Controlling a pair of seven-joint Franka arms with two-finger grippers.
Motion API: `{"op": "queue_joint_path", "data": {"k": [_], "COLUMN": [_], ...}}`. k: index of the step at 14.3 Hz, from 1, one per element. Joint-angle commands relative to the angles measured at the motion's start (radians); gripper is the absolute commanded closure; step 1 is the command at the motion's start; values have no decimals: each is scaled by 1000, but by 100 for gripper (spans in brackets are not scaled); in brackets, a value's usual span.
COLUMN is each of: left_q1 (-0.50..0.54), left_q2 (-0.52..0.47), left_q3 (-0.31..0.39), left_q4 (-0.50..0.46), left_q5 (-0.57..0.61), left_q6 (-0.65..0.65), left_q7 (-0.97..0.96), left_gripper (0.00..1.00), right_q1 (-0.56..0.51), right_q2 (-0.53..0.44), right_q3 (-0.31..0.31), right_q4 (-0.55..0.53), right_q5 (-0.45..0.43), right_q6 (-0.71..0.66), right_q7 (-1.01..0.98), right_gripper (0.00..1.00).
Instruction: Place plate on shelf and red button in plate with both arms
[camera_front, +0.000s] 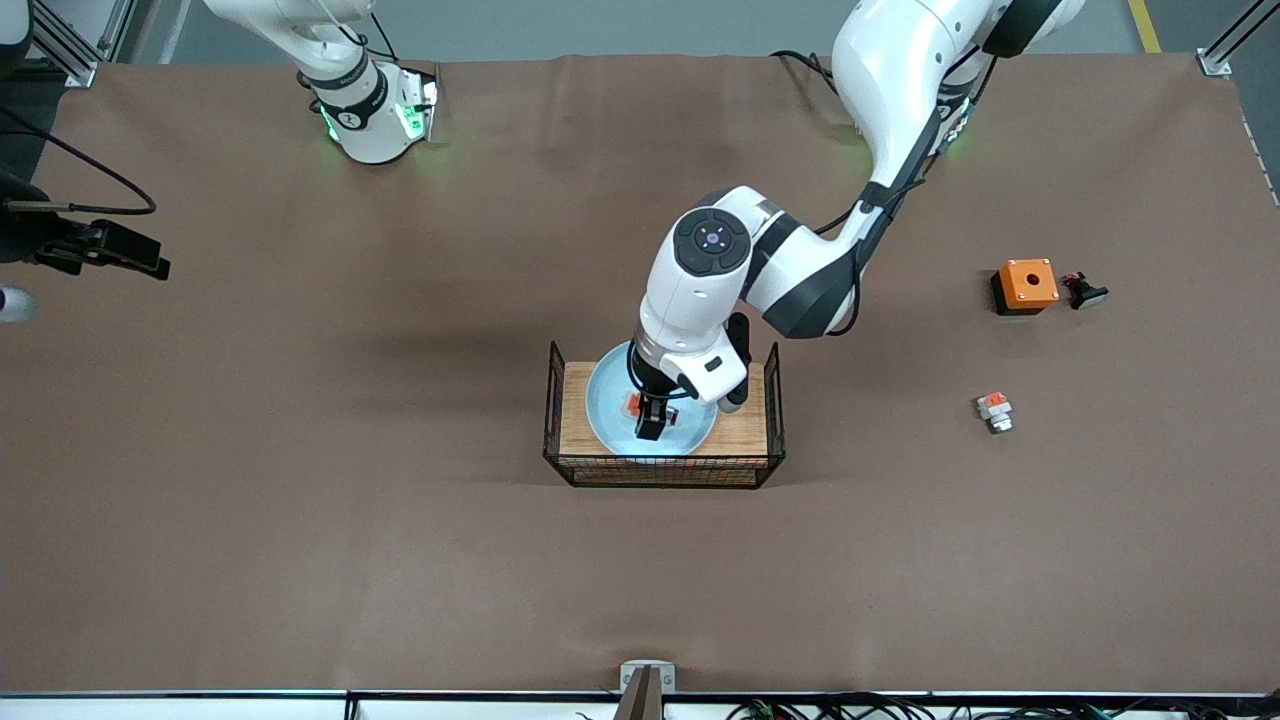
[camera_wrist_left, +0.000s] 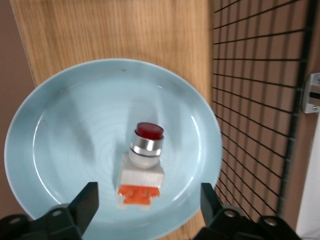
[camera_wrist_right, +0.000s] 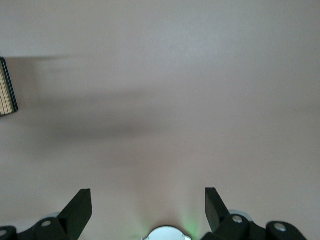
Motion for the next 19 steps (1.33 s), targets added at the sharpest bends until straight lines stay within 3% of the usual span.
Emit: {"op": "queue_joint_path", "data": {"k": [1, 8, 11, 13, 19], "left_q1": [17, 123, 210, 275, 431], "left_q2": [-75, -270, -360, -420, -607], "left_q3": [2, -5, -5, -5, -2], "left_q4": [-5, -23, -46, -77, -247], "left_q5": [-12, -101, -126, -150, -158], "left_q6": [-73, -336, -464, -543, -628], "left_q7": [5, 293, 480, 627, 1161], "left_gripper": [0, 0, 0, 0, 0], "right_q1": [-7, 0, 42, 84, 52], "right_q2": [-51, -102, -152, -217, -237], "right_q3": [1, -6, -34, -90, -83], "right_q4": [-23, -32, -98, -193, -221], "right_q5": [4, 15, 10, 10, 12], "right_q6": [-19, -28, 16, 79, 115], "right_q7": [5, -4, -4, -6, -7], "right_gripper": [0, 0, 0, 0, 0]}}
